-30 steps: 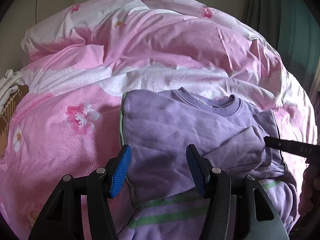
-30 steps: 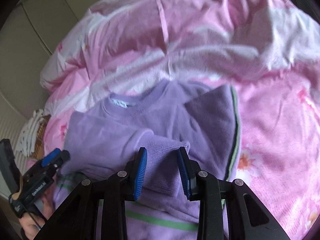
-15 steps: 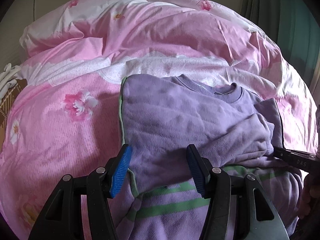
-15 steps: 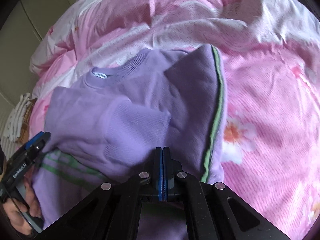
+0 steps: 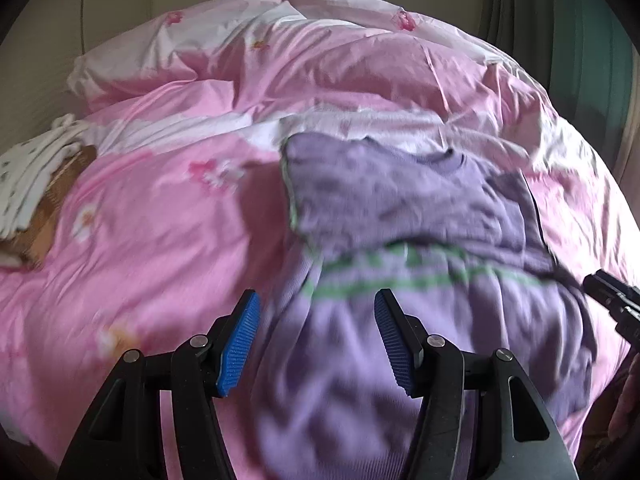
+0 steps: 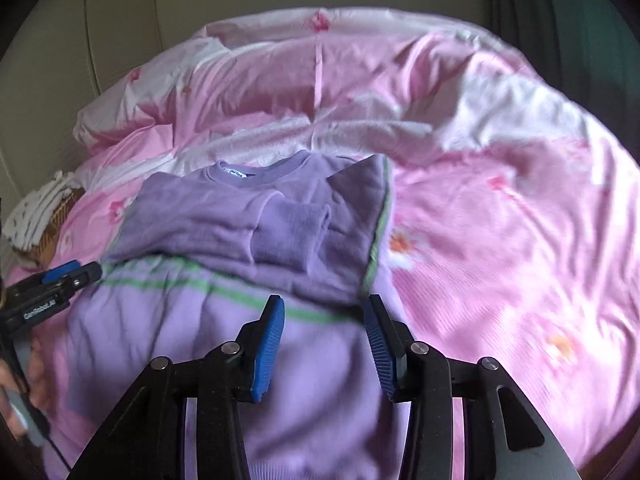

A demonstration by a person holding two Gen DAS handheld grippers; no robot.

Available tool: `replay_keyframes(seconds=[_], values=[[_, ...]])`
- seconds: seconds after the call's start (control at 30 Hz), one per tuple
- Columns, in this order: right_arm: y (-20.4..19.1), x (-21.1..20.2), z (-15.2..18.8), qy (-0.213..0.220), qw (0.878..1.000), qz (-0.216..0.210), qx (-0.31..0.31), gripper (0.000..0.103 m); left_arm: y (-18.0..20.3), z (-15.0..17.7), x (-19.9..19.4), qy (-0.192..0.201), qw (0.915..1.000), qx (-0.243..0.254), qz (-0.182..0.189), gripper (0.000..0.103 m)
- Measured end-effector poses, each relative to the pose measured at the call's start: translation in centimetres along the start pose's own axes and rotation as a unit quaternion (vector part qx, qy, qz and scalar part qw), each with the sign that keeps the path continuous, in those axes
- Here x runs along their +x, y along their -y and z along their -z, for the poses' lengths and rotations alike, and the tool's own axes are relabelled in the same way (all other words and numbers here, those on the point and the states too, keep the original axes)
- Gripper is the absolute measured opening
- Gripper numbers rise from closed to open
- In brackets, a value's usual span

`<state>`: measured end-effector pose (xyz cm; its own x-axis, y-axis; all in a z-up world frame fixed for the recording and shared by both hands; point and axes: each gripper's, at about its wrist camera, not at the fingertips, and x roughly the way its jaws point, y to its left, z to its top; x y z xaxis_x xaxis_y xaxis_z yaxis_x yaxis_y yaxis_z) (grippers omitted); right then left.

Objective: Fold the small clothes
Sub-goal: 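Open the right gripper and lift it off the folded sweatshirt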

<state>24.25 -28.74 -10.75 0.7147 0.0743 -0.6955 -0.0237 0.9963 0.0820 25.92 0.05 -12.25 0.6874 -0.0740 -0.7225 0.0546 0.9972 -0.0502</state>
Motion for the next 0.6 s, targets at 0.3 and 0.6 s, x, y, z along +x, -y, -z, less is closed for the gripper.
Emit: replay_keyframes(seconds=[0.3, 0.6], values=[[0.6, -4.0, 6.2, 0.000, 0.998, 0.022, 0.058, 0.048, -1.3, 5.9, -3.3, 0.008, 0.9998, -0.004, -0.016, 0.058], [1.5, -4.4, 10.0, -0.014, 0.995, 0.064, 0.073, 0.048, -2.3, 8.7, -2.2, -0.003, 0.9994, -0.036, -0.005, 0.057]])
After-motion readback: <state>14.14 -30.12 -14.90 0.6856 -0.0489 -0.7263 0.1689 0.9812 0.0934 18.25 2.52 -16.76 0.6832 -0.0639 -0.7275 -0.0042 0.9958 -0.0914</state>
